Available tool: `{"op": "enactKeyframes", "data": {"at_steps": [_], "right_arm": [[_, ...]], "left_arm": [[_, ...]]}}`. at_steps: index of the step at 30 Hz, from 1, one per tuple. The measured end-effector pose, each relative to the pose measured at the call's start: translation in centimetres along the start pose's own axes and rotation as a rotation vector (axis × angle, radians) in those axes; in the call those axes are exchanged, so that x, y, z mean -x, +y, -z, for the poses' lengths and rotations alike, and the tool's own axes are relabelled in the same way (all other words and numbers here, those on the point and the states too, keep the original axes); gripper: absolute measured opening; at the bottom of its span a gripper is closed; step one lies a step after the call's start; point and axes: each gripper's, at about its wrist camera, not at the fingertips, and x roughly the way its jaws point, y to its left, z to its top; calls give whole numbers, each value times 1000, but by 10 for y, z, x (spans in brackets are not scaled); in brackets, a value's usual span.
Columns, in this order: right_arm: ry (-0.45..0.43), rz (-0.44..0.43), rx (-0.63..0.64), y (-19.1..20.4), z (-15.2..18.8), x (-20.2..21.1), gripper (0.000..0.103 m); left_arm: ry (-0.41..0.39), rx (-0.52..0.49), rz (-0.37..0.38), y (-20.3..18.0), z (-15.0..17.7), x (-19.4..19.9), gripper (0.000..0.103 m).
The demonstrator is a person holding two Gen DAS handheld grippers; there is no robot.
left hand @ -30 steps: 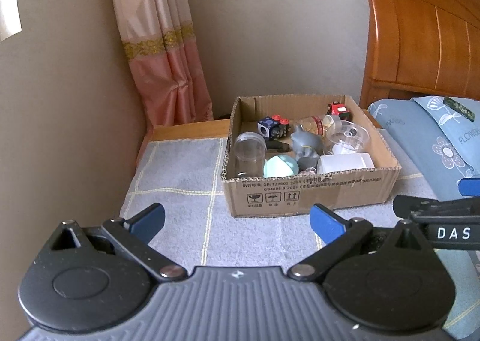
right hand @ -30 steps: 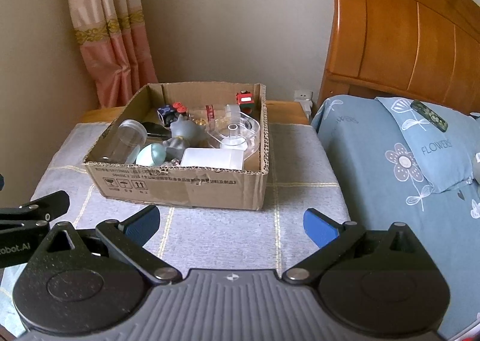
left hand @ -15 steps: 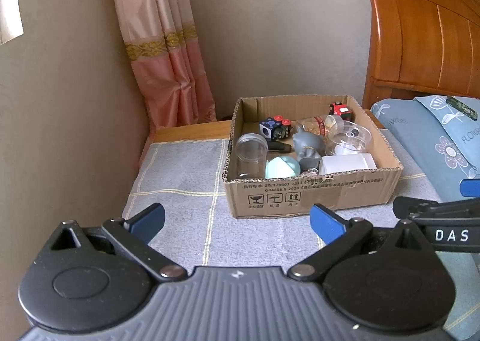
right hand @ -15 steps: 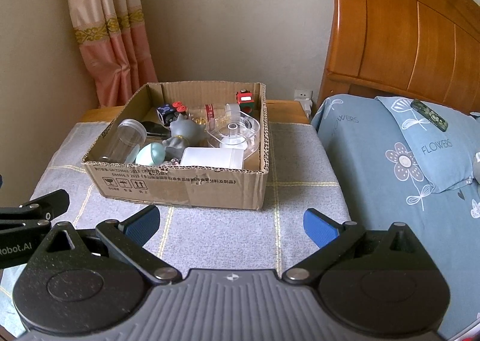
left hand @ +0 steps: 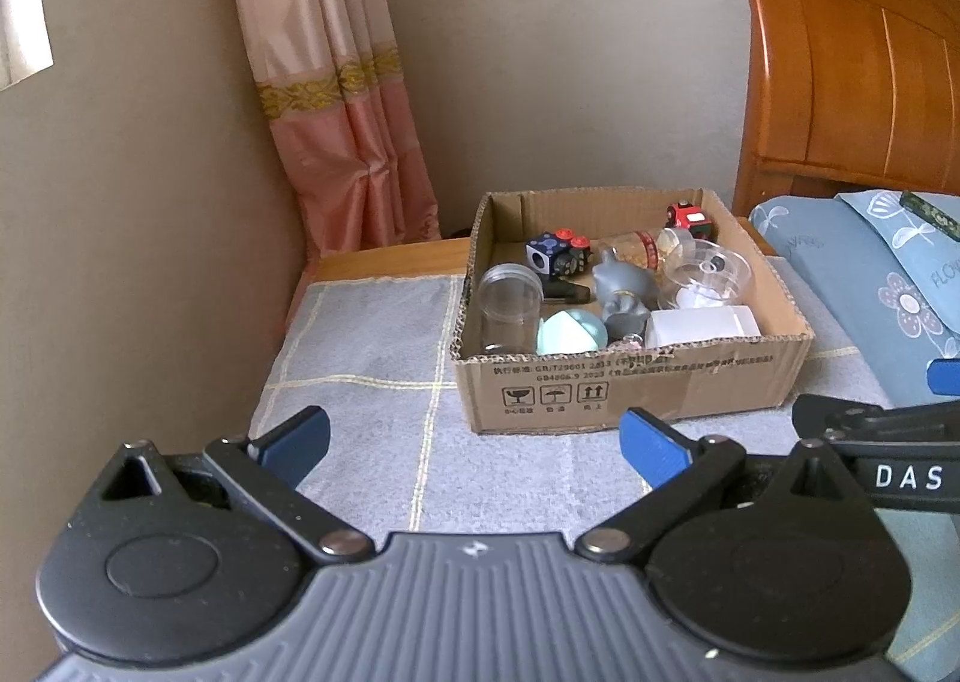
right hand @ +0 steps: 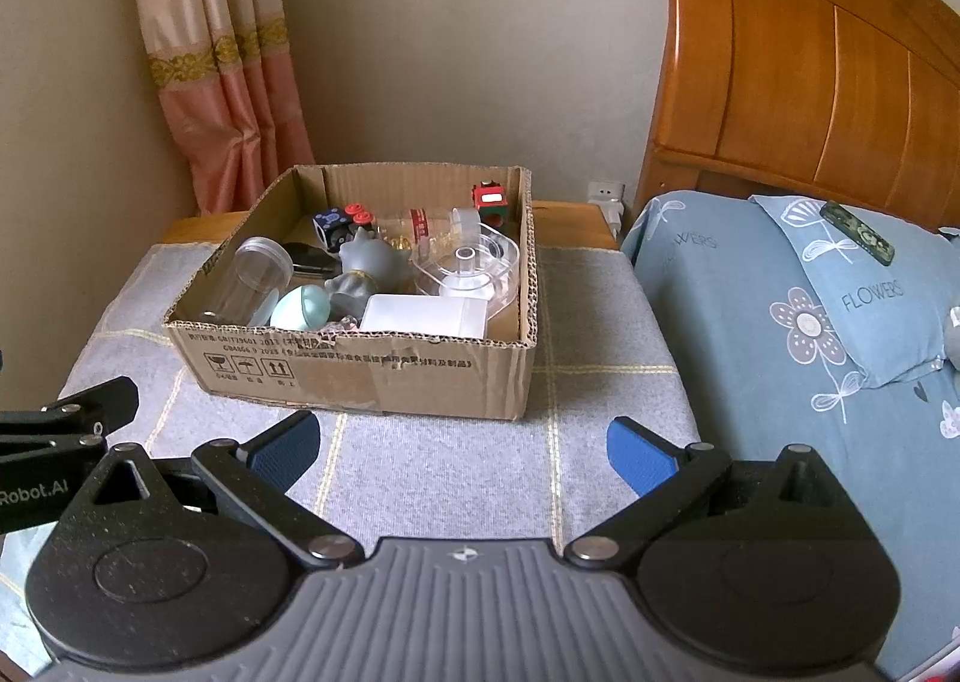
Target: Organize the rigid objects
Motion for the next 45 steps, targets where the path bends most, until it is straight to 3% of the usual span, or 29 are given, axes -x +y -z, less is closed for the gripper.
{"op": "enactKeyframes", "data": {"at_steps": [45], "right_arm": [[-4,3,6,-2,1,1,103]], "left_arm": [[3,-17,-4,0,0,3,102]]}}
